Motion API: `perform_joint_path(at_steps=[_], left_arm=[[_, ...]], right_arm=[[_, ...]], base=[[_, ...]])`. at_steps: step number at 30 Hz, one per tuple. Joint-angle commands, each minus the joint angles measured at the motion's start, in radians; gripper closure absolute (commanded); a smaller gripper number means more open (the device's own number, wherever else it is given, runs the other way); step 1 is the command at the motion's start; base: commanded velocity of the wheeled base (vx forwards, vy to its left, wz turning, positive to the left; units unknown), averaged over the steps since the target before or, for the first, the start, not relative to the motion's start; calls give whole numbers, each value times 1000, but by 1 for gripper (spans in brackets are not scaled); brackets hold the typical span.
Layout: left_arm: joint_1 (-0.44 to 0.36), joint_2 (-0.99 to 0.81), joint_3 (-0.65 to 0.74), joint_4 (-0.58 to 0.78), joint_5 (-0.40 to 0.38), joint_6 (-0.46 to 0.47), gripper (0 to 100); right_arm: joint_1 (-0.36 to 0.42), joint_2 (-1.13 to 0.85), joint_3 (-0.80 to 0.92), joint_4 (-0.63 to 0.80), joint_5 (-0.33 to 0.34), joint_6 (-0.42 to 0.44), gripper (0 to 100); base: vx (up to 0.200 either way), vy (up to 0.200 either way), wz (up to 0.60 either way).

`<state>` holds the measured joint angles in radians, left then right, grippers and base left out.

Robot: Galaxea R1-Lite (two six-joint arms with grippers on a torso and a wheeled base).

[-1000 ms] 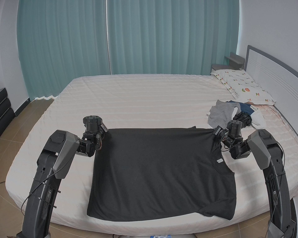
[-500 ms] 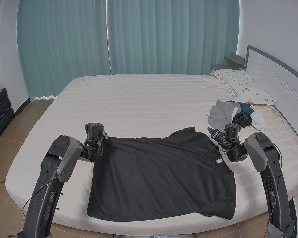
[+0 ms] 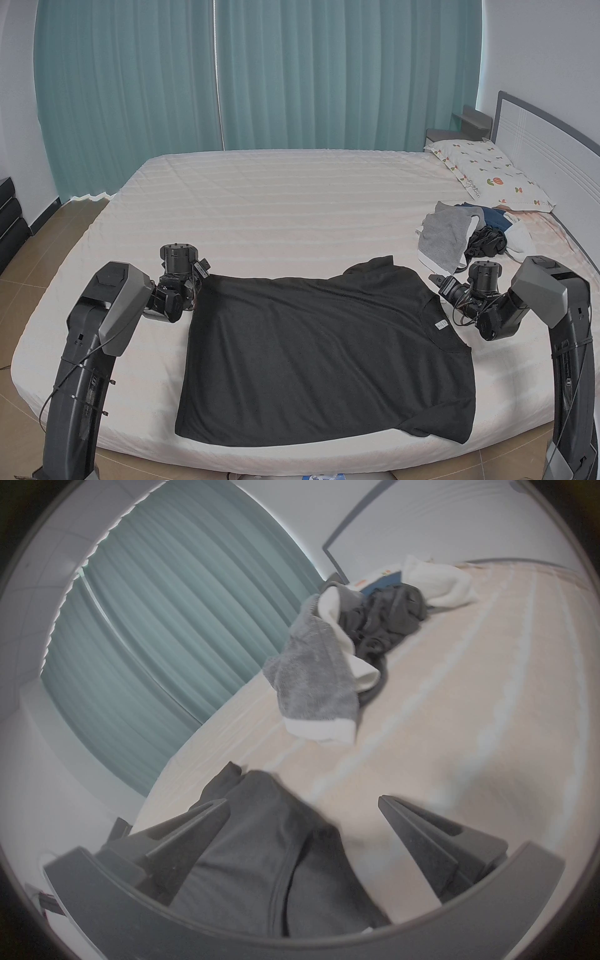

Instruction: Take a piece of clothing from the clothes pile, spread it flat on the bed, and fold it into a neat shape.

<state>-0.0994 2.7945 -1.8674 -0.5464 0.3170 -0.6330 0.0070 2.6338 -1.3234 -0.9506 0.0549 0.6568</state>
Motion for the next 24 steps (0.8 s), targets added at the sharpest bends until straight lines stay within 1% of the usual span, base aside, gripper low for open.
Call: perform_joint_path(at_steps=[1,4,7,10,11,12,13,15,16,17,19,24], left_arm=[[44,-225,212,-4,-24,-10,0],[53,-311,353,-21,-61,-24,0],[47,-431,547,-67,-145,-131,0],[40,-536,718,-93,-222,-175,0],[40,-536,718,-93,-222,-175,0],[21,-593,821,-115,-257,-189,0],[9,-616,875,-132,-268,-200,0],[-20,-648,972,-175,-269,-223,0],[-26,-655,992,-185,-269,-229,0],[-46,-671,1061,-221,-269,-248,0],[-79,-690,1156,-274,-269,-271,0],[-120,-710,1340,-402,-269,-309,0]], right_arm=[[22,-265,329,-65,19,149,0],[37,-308,448,-117,19,198,0],[42,-327,582,-214,20,233,0],[41,-328,678,-289,20,239,0],[41,-328,678,-289,20,239,0],[39,-321,740,-349,20,259,0],[37,-316,770,-385,20,282,0],[39,-290,822,-459,22,328,0],[37,-284,831,-474,22,334,0],[33,-265,866,-528,22,343,0],[28,-233,915,-599,23,346,0],[22,-210,949,-614,36,365,0]], base=[[0,0,0],[0,0,0],[0,0,0],[0,0,0],[0,0,0],[0,0,0],[0,0,0],[0,0,0],[0,0,0],[0,0,0],[0,0,0],[0,0,0]])
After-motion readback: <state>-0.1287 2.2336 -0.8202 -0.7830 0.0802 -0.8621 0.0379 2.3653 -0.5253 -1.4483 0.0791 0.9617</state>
